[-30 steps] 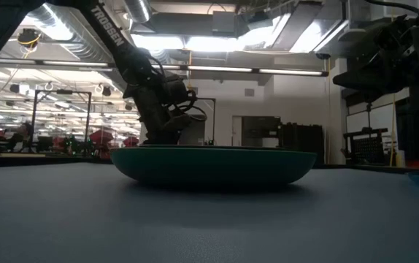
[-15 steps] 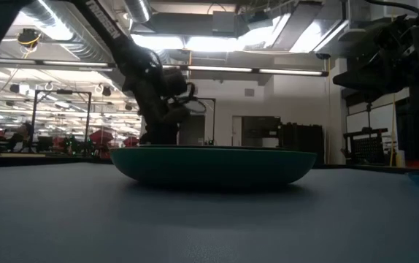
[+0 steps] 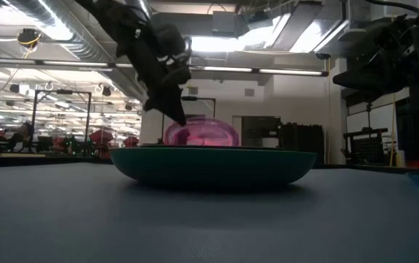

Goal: Stack plastic plates
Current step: Stack the top light pink plate on top of the blue plate

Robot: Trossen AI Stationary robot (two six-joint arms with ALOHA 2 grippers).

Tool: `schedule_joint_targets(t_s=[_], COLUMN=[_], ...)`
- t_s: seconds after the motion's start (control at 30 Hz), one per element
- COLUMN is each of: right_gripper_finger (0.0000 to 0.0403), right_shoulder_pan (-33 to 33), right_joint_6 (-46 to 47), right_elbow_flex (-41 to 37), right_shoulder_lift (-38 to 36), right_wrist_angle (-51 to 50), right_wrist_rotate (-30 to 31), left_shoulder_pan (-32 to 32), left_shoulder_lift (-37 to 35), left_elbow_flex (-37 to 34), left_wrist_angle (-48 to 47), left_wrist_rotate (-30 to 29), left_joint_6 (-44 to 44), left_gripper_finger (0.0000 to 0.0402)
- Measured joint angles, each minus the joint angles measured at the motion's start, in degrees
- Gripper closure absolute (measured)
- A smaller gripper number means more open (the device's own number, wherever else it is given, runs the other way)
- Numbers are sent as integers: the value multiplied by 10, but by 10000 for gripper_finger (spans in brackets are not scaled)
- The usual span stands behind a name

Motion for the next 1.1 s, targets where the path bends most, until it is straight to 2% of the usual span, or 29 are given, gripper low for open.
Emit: schedule_joint_targets(t_s=[0.3, 0.4, 0.7, 0.97, 1.1], right_gripper_finger=[403, 403, 403, 403, 403], right_shoulder_pan=[0, 0, 0, 0, 0], right_joint_6=[0, 0, 0, 0, 0], right_elbow_flex=[0, 0, 0, 0, 0], right_shoulder_lift=[0, 0, 0, 0, 0], right_wrist_angle=[1, 1, 0, 0, 0], right_wrist_rotate=[0, 0, 0, 0, 0], left_shoulder_pan=[-1, 2, -29, -87, -121], left_shoulder_lift=[-34, -34, -34, -34, -34], left_elbow_flex=[0, 0, 1, 1, 1], left_wrist_angle=[-13, -16, -14, -24, -22], left_wrist_rotate=[-75, -60, 40, 48, 30], left_joint_6=[13, 13, -3, -33, -48], left_gripper_finger=[401, 401, 401, 401, 401])
